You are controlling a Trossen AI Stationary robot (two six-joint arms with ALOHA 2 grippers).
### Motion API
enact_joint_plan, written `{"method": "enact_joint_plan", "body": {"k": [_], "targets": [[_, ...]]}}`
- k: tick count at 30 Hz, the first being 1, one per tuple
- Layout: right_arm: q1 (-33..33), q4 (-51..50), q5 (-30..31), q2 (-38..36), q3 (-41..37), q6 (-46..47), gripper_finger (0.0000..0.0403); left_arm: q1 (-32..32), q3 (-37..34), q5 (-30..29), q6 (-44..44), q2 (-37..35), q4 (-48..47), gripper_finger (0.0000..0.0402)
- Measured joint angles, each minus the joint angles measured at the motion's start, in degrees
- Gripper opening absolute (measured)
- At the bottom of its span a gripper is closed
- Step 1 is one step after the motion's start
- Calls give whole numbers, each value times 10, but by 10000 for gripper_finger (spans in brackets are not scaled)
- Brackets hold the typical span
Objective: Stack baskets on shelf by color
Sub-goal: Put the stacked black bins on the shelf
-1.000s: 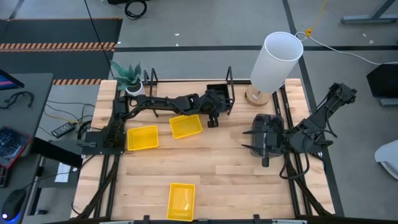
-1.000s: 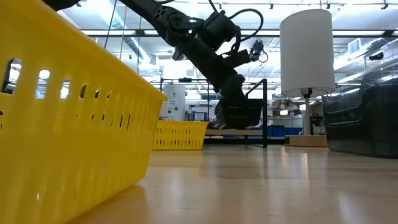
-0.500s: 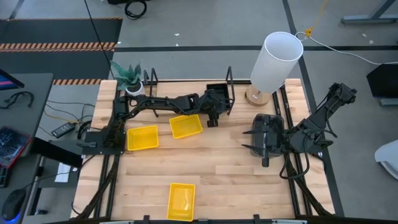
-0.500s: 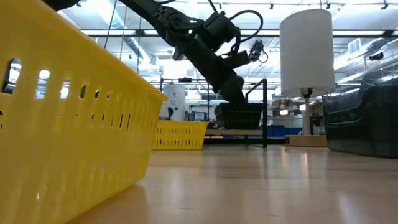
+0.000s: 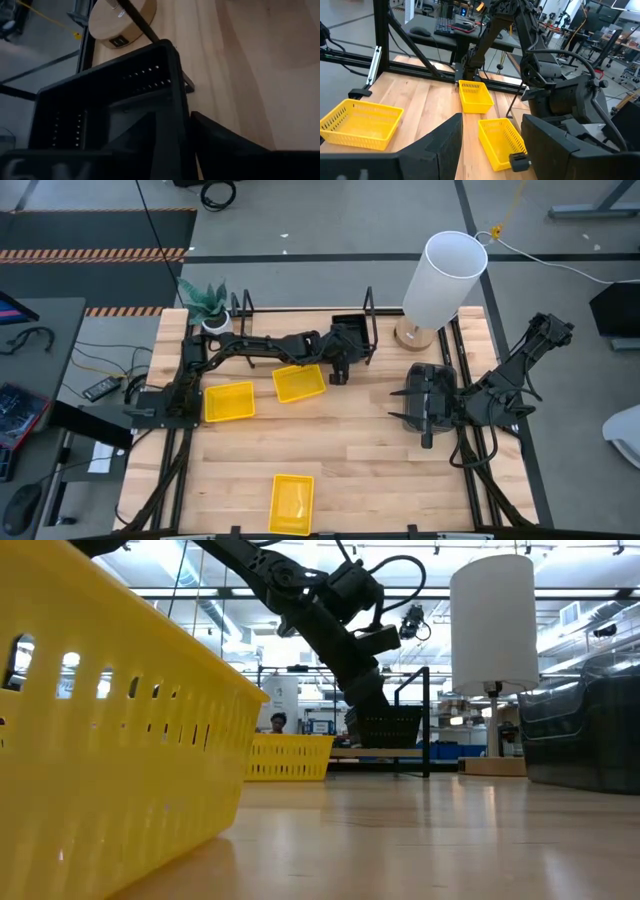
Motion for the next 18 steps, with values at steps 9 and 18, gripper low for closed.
{"method": "enact_joint_plan", "body": {"k": [9,18], "targets": [[0,0,0,0,0,-2,207,0,0,0,16,0,0,67],[0,0,0,0,0,-2,207,0,0,0,17,0,-5,45]]}}
